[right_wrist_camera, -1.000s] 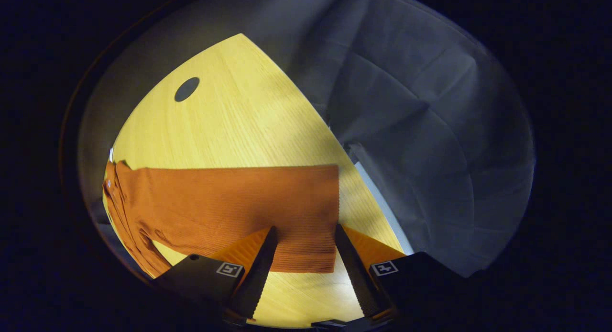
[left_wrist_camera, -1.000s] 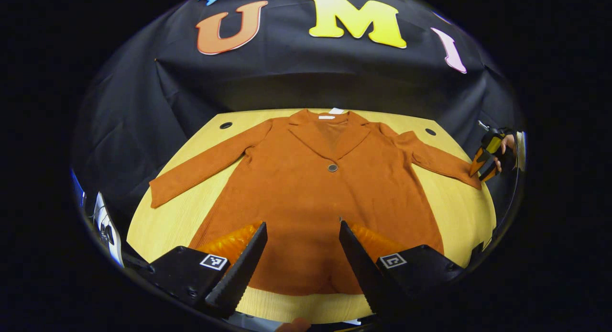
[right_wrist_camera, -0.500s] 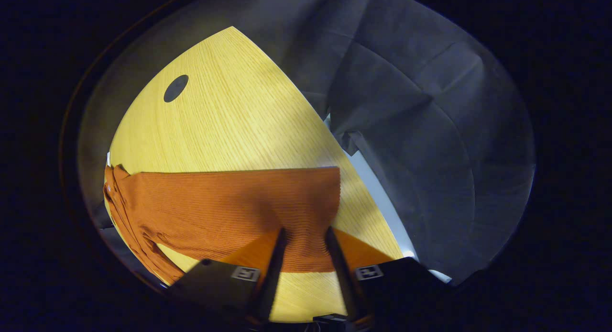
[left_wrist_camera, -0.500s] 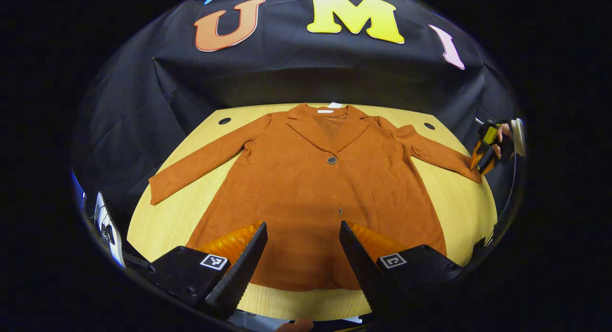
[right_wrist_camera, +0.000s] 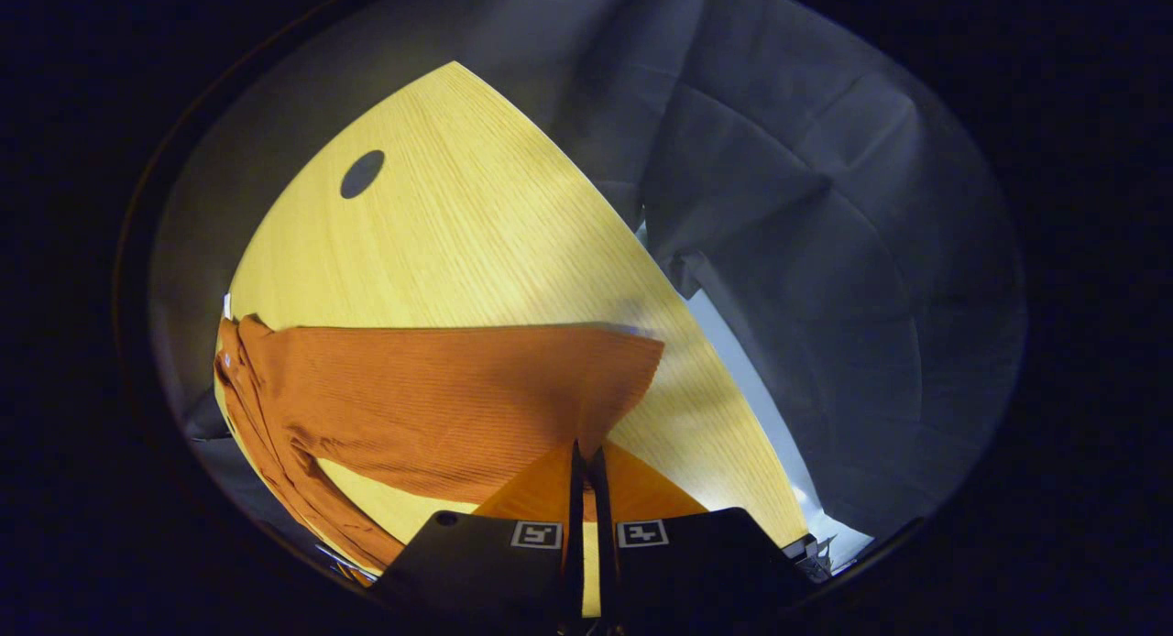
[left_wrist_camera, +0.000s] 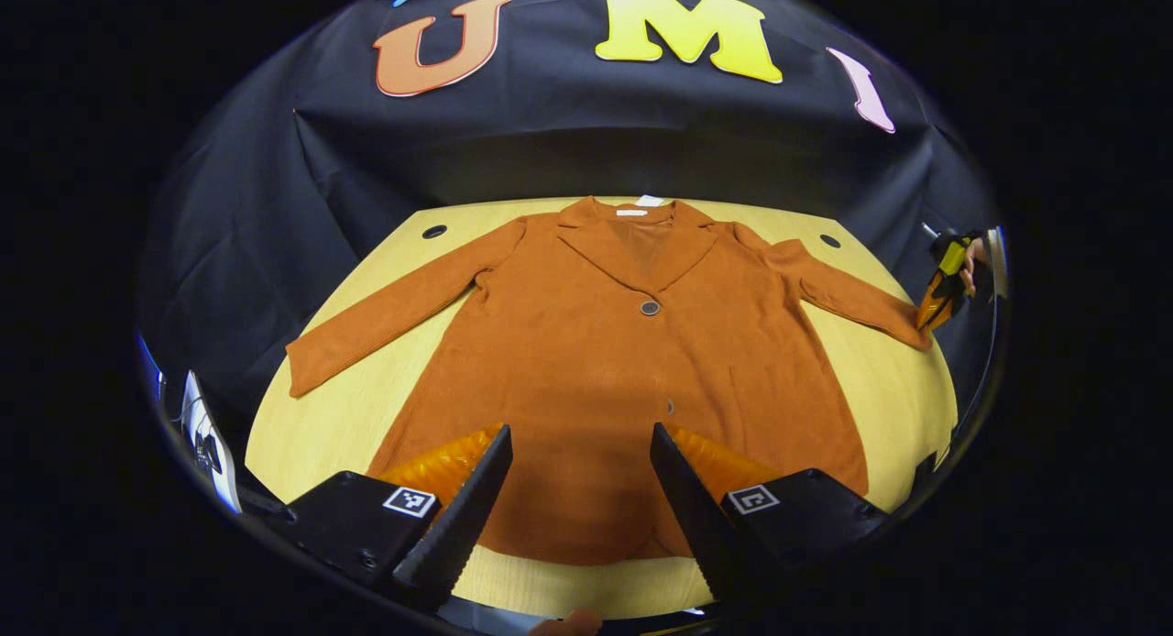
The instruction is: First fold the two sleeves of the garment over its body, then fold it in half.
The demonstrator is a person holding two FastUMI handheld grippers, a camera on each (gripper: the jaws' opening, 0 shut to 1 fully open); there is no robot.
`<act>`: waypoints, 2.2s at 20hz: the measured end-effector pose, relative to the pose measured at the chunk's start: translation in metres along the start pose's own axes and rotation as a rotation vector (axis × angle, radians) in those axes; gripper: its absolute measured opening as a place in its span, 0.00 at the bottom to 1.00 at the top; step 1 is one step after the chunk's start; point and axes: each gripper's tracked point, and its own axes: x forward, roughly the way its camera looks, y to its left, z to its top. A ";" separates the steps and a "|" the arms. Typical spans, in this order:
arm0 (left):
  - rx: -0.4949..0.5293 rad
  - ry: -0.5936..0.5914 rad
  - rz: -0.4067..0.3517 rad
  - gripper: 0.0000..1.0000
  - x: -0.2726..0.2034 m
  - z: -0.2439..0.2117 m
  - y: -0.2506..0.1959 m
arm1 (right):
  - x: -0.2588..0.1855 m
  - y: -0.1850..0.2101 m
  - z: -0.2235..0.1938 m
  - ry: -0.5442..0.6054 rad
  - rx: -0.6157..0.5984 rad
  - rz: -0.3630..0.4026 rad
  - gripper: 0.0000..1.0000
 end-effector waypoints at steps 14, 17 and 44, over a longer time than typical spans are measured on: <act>-0.007 -0.012 -0.054 0.99 0.019 -0.018 0.078 | -0.111 0.175 -0.043 -0.163 -0.166 0.072 0.07; 0.011 -0.032 -0.035 0.99 0.020 -0.022 0.110 | -0.121 0.251 -0.068 -0.173 -0.225 0.134 0.05; -0.336 0.022 0.086 0.99 -0.001 -0.117 0.245 | -0.028 0.659 -0.278 -0.051 -0.657 0.224 0.07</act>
